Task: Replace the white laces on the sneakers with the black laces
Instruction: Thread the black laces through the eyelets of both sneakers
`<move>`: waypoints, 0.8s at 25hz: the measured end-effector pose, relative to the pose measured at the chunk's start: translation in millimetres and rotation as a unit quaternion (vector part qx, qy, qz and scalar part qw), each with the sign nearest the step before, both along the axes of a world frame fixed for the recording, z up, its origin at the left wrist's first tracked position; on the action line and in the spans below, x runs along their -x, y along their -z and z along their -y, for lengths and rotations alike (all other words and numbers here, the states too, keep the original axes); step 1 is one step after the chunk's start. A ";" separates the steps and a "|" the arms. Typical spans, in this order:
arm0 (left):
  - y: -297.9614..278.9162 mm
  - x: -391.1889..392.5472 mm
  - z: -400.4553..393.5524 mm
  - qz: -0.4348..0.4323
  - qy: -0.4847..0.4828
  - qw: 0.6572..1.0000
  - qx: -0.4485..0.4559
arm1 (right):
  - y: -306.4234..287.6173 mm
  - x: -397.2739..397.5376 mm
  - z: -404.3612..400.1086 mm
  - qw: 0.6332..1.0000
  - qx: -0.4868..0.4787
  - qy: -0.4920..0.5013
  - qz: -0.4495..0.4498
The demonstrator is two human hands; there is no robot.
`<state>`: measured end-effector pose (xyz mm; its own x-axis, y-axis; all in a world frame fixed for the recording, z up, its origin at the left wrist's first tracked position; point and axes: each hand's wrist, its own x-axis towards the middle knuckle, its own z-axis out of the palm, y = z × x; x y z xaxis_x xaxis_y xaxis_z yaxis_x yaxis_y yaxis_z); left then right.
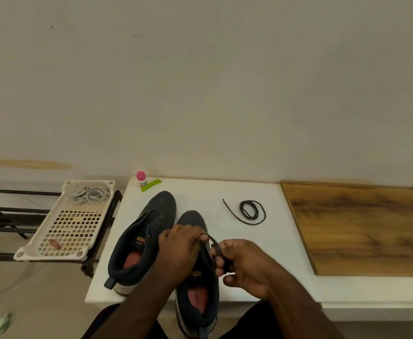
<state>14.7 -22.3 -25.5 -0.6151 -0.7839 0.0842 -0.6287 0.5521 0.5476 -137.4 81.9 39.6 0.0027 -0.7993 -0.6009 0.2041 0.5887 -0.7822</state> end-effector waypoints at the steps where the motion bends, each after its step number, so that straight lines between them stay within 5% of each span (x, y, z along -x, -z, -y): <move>1: 0.9 2.7 -1.1 -0.017 -0.002 1.000 -0.010 | -4.2 -2.7 -1.3 0.989 0.033 0.049 0.139; 3: 0.6 12.2 -3.8 -0.024 -0.012 0.999 -0.034 | -16.3 -10.0 5.2 0.937 0.111 0.148 0.297; 5: 3.2 20.3 -6.4 -0.014 -0.019 0.999 -0.030 | -10.3 -16.6 22.5 0.916 0.172 0.254 0.257; 6: 5.0 22.2 -8.6 -0.009 -0.023 0.999 -0.023 | -4.1 -18.7 31.2 0.936 0.183 0.278 0.115; 7: 8.3 24.1 -10.3 -0.005 -0.026 1.000 -0.017 | 2.7 -19.3 37.7 0.944 0.178 0.251 -0.119; 9: 14.1 26.4 -10.9 0.027 -0.019 0.999 -0.014 | 21.6 -21.3 44.6 0.841 0.119 0.013 -0.527; 10: 16.0 26.2 -11.7 0.046 -0.014 0.999 -0.022 | 27.8 -22.5 45.3 0.776 0.079 -0.077 -0.622; 12: 22.2 28.4 -10.8 0.022 0.015 1.000 -0.013 | 32.2 -23.3 46.3 0.755 0.026 -0.128 -0.642; 20: 38.1 34.4 -4.8 -0.012 0.008 0.996 -0.083 | 9.3 -4.6 54.6 0.864 -0.032 -0.098 -0.494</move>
<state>-19.7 -17.6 -63.6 -0.6268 -0.7786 -0.0309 -0.6066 0.4626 0.6465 -132.9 27.3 30.2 -0.4041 -0.8072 -0.4304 -0.6525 0.5841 -0.4828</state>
